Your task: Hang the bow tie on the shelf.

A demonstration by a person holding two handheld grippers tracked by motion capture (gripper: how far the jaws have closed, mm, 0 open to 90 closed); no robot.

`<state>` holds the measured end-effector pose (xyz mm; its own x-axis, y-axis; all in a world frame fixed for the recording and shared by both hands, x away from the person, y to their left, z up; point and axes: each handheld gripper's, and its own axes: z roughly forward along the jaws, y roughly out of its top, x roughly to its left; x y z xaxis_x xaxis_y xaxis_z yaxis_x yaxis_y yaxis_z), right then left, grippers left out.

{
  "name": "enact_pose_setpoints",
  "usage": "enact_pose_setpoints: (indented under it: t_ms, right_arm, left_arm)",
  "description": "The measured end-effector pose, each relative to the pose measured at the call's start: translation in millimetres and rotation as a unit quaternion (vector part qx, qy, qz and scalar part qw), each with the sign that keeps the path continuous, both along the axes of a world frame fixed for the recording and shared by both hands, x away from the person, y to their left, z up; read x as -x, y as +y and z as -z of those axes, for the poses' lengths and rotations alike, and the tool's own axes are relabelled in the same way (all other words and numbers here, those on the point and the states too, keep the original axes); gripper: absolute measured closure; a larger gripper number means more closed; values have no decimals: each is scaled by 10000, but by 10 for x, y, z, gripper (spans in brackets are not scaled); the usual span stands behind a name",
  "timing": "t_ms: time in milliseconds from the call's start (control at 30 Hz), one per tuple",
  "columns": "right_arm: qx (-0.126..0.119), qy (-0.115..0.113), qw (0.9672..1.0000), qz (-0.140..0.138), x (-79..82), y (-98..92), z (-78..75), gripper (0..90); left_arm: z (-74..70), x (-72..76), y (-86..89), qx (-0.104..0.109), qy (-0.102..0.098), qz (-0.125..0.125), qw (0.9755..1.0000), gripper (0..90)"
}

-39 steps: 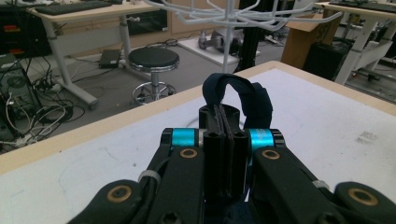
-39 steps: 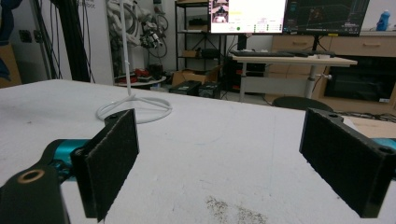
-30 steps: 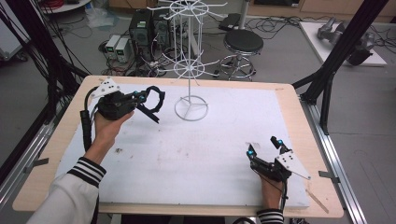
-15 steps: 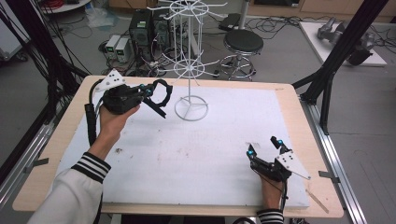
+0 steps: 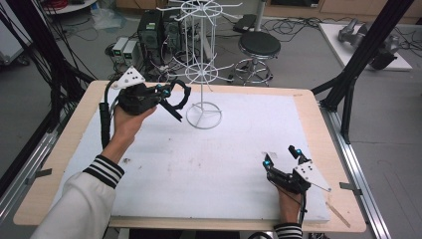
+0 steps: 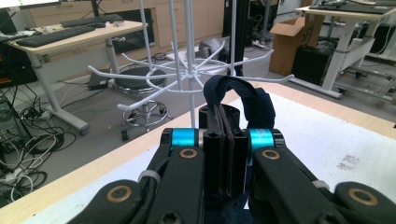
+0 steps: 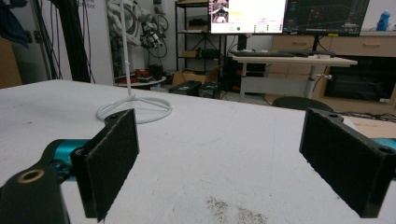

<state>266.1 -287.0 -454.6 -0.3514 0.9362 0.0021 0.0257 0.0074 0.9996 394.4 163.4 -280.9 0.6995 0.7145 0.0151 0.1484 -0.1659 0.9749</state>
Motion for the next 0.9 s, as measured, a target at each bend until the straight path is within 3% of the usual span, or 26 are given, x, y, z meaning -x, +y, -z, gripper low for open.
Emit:
enact_pose_setpoints:
  t_ms: [533,900]
  right_arm:
    - [9,-24,10000,4,-4,-5,0,110]
    - [4,-31,10000,-7,-4,-6,1,109]
  left_arm:
    - [-40,-189,-111,-276,184,-229,9992,879]
    - [48,-221,-183,-420,278,-270,9984,878]
